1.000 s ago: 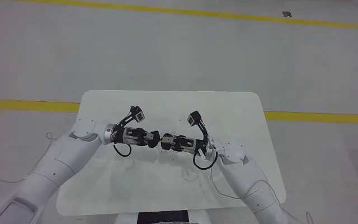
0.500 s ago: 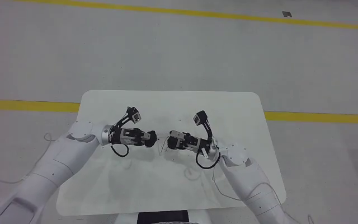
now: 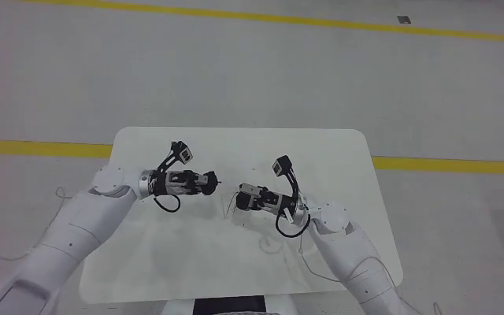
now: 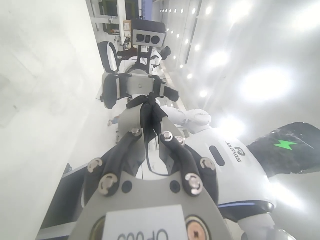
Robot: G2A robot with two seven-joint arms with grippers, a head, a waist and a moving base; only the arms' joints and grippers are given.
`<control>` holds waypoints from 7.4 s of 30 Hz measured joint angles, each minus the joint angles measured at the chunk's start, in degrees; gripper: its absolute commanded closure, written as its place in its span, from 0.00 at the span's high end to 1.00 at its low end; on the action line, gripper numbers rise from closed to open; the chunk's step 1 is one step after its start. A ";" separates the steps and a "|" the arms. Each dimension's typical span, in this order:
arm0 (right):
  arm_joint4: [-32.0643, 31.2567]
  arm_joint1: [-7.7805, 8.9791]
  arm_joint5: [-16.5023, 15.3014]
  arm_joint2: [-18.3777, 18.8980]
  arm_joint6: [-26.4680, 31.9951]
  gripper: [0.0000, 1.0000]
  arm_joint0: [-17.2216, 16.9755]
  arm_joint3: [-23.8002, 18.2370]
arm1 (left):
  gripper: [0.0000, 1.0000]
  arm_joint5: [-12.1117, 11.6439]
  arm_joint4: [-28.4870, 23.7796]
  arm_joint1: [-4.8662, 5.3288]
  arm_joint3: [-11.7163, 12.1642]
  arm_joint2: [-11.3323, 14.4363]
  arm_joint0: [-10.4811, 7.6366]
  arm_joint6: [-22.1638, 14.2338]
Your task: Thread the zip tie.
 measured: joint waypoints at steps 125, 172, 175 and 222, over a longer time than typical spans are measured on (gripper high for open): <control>-70.30 -11.73 35.31 -6.35 18.91 1.00 9.62 -11.35 | 0.00 0.00 0.84 0.24 -3.24 -10.89 6.37 -3.42; -96.33 -25.61 35.31 -7.00 27.45 1.00 12.07 -0.65 | 0.00 0.01 -0.23 3.42 -5.65 -17.19 11.84 -3.37; -99.44 -28.11 35.31 -4.42 27.45 1.00 10.13 0.37 | 0.00 0.01 -0.23 3.42 -5.65 -17.19 11.84 -3.37; -109.75 -36.74 35.31 2.94 27.45 0.22 6.90 4.37 | 0.00 0.01 -0.23 3.42 -5.65 -17.19 11.84 -3.37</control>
